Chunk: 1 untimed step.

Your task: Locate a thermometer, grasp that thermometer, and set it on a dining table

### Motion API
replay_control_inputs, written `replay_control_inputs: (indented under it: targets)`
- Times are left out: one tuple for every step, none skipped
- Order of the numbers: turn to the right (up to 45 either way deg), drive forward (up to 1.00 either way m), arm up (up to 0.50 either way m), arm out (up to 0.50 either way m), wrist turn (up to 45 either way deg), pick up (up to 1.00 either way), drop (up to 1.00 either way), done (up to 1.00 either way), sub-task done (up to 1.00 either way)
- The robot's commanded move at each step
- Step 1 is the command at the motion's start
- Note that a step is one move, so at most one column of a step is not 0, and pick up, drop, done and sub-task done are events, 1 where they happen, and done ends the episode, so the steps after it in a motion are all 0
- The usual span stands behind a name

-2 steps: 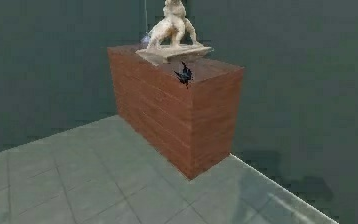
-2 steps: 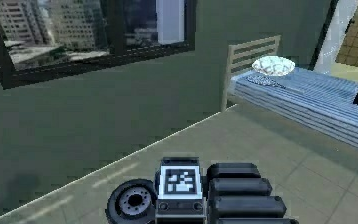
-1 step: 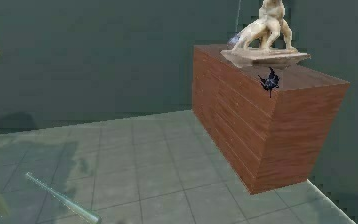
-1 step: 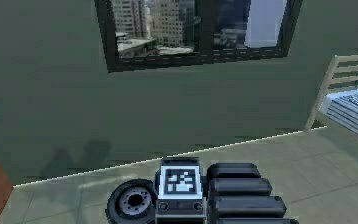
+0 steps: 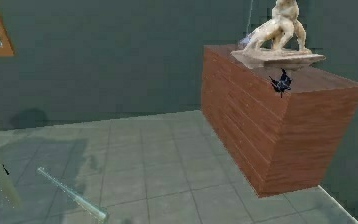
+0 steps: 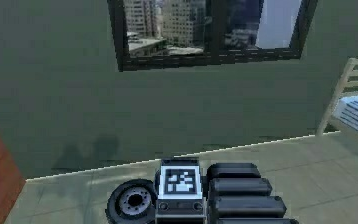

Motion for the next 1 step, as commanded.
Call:
replay_control_inputs:
  targets:
    - [0.0,0.6,0.0,0.0,0.0,0.0,0.0,0.0,0.0]
